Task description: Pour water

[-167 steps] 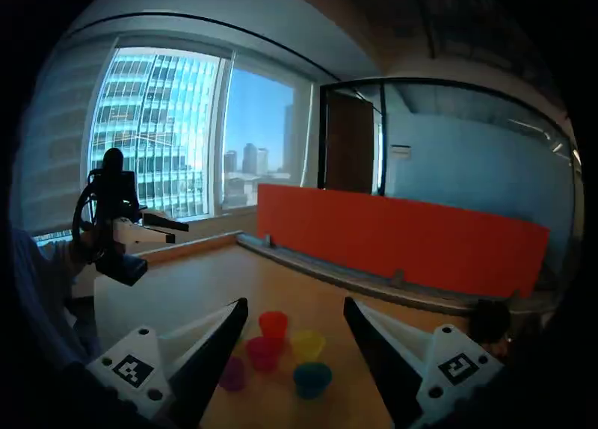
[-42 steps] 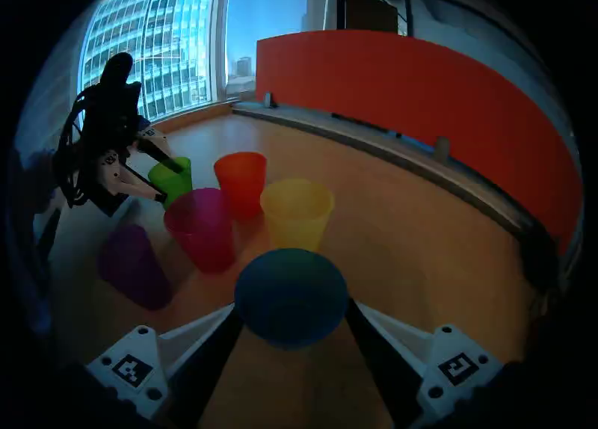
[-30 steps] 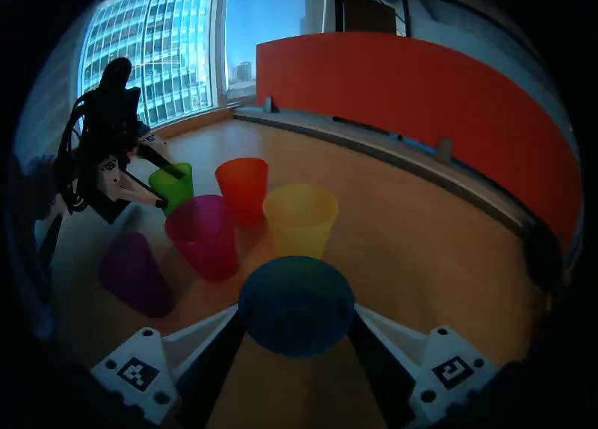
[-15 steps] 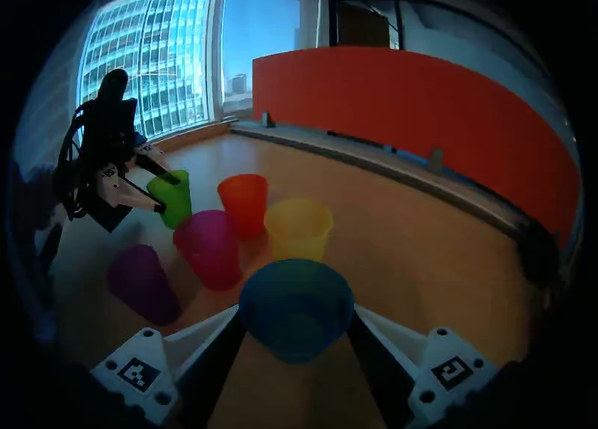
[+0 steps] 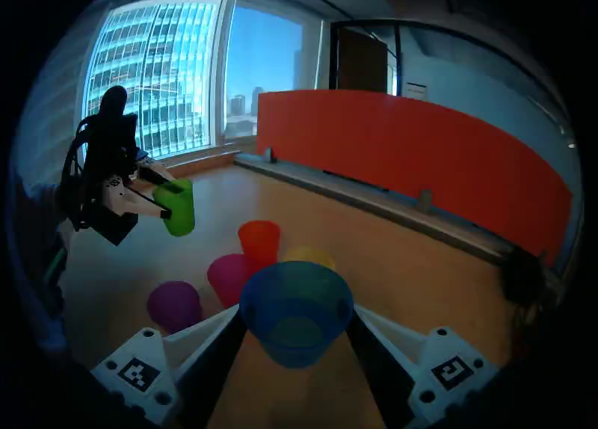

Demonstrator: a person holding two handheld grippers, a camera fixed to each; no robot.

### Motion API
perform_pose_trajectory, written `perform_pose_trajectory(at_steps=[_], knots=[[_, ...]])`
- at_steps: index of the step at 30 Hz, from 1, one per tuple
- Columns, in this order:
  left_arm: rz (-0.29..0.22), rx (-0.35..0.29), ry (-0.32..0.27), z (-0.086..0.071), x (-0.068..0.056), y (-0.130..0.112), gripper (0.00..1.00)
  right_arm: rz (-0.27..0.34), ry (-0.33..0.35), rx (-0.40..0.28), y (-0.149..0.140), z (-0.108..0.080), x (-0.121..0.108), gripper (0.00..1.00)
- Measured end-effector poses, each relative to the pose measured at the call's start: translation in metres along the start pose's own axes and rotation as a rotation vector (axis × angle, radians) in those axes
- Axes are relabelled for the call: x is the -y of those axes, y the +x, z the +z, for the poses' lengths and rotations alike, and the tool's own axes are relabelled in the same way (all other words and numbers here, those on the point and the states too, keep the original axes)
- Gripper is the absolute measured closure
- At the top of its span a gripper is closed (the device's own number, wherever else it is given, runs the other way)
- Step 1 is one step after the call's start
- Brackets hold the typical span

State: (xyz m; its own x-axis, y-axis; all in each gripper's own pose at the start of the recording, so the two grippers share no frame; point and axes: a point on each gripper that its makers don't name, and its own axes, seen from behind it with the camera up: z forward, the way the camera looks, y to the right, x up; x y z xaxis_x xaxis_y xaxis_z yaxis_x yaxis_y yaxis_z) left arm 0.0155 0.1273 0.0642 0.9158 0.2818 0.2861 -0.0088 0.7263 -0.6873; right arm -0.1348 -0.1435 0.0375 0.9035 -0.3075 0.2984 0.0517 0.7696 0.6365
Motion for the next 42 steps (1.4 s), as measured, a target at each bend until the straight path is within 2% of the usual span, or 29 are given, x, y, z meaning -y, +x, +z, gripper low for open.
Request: perform_pose_trajectory(at_steps=[9, 15, 27, 35, 42], knots=[[0.007, -0.099, 0.018, -0.032, -0.011, 0.041, 0.14, -0.017, -0.023, -0.095, 0.038, -0.032, 0.012, 0.10], [0.005, -0.155, 0.018, -0.047, -0.020, 0.061, 0.14, -0.025, -0.031, -0.162, 0.059, -0.048, 0.018, 0.10], [0.000, -0.228, 0.011, -0.062, -0.033, 0.083, 0.14, -0.018, -0.046, -0.291, 0.096, -0.066, 0.023, 0.10], [-0.017, -0.289, -0.001, -0.072, -0.041, 0.098, 0.14, -0.019, -0.047, -0.332, 0.112, -0.073, 0.027, 0.10], [-0.017, -0.320, -0.005, -0.077, -0.043, 0.107, 0.14, -0.025, -0.046, -0.341, 0.118, -0.077, 0.031, 0.10]])
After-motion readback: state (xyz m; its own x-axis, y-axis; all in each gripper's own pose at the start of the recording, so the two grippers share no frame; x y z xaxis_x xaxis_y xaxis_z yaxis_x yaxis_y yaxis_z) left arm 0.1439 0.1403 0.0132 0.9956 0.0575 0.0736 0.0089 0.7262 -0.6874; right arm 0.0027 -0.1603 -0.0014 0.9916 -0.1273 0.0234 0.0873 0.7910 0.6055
